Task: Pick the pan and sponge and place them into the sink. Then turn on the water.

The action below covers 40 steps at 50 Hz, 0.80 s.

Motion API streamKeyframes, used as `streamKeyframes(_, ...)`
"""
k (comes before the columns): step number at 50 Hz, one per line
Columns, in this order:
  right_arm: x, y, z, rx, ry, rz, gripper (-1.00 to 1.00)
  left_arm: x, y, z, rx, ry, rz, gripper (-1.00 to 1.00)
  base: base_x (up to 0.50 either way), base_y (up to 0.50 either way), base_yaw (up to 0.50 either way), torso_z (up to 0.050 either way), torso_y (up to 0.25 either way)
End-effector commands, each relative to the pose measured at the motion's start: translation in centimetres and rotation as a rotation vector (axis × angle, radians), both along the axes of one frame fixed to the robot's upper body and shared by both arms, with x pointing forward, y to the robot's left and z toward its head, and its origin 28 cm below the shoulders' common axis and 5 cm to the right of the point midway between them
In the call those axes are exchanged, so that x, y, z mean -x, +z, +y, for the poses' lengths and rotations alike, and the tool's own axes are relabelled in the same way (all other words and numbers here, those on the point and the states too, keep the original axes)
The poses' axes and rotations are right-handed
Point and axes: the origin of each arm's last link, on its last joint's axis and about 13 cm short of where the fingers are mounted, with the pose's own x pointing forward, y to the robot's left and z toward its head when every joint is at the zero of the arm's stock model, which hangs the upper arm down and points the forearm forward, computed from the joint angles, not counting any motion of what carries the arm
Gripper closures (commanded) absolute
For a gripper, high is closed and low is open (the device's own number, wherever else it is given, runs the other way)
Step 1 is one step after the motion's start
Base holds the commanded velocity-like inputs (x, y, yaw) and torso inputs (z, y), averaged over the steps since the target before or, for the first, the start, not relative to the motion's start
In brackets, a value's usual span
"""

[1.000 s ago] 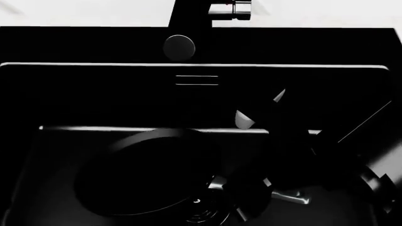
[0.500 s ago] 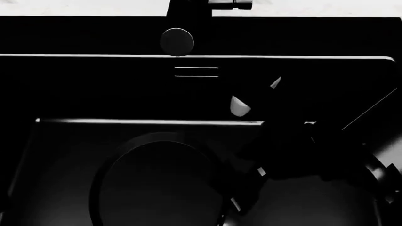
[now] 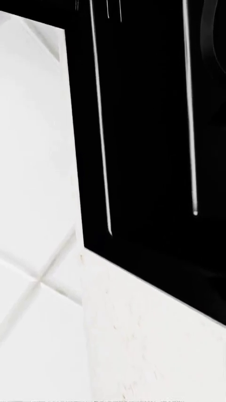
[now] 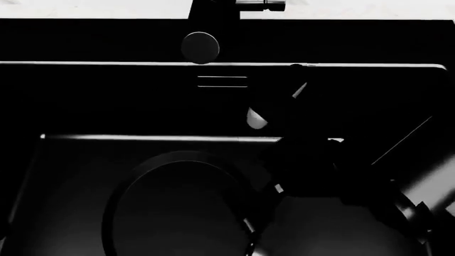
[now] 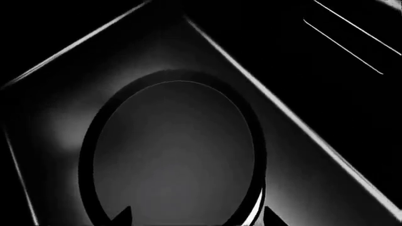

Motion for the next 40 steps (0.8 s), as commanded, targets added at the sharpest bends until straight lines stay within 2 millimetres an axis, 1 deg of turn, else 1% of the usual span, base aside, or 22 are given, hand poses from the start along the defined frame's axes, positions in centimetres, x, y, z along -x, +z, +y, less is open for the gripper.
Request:
streamKeyframes(1, 2.9, -10.6, 5.3, -0.031, -0.034, -0.098, -1.0, 0.0, 0.1, -0.1, -0.004, 0.005, 0.0, -1.0, 0.0, 0.0, 0.0, 0.0, 0.0)
streamKeyframes(2, 3.0, -10.4, 5.2, -0.03, -0.036, -0.102, -1.0, 0.0, 0.1, 0.0, -0.007, 0.004, -0.002, -1.0, 0.0, 0.0, 0.0, 0.0, 0.0)
streamKeyframes(5, 4.0, -9.0, 4.9, -0.026, -0.051, -0.141, -1.0, -0.1, 0.1, 0.0, -0.004, 0.001, -0.002, -1.0, 0.0, 0.0, 0.0, 0.0, 0.0)
streamKeyframes(6, 4.0, -9.0, 4.9, -0.026, -0.051, -0.141, -1.0, -0.1, 0.1, -0.1, -0.004, 0.001, -0.002, -1.0, 0.0, 0.0, 0.0, 0.0, 0.0)
streamKeyframes(8, 4.7, -7.9, 4.7, -0.025, -0.067, -0.172, -1.0, -0.2, 0.1, -0.3, -0.009, 0.0, -0.003, -1.0, 0.0, 0.0, 0.0, 0.0, 0.0)
streamKeyframes(10, 4.9, -7.6, 4.5, -0.025, -0.07, -0.171, -1.0, -0.2, 0.1, -0.3, -0.005, -0.001, -0.003, -1.0, 0.0, 0.0, 0.0, 0.0, 0.0)
streamKeyframes(14, 5.1, -7.8, 4.4, -0.027, -0.079, -0.168, -1.0, -0.1, 0.0, -0.1, -0.002, -0.005, -0.002, -1.0, 0.0, 0.0, 0.0, 0.0, 0.032)
streamKeyframes(26, 5.6, -7.6, 3.9, -0.034, -0.106, -0.184, -1.0, -0.1, 0.2, -0.3, -0.01, -0.004, -0.009, -1.0, 0.0, 0.0, 0.0, 0.0, 0.25)
streamKeyframes(33, 5.9, -7.9, 3.9, -0.036, -0.105, -0.17, -1.0, -0.2, 0.1, -0.4, -0.008, -0.006, -0.007, -1.0, 0.0, 0.0, 0.0, 0.0, 0.247)
streamKeyframes(38, 6.2, -7.3, 3.5, -0.053, -0.142, -0.203, -1.0, -0.2, 0.1, -0.5, -0.01, -0.006, -0.007, -1.0, 0.0, 0.0, 0.0, 0.0, 0.25)
streamKeyframes(40, 6.5, -7.4, 3.5, -0.067, -0.149, -0.206, -1.0, -0.1, 0.1, -0.1, -0.009, -0.007, -0.007, -1.0, 0.0, 0.0, 0.0, 0.0, 0.25)
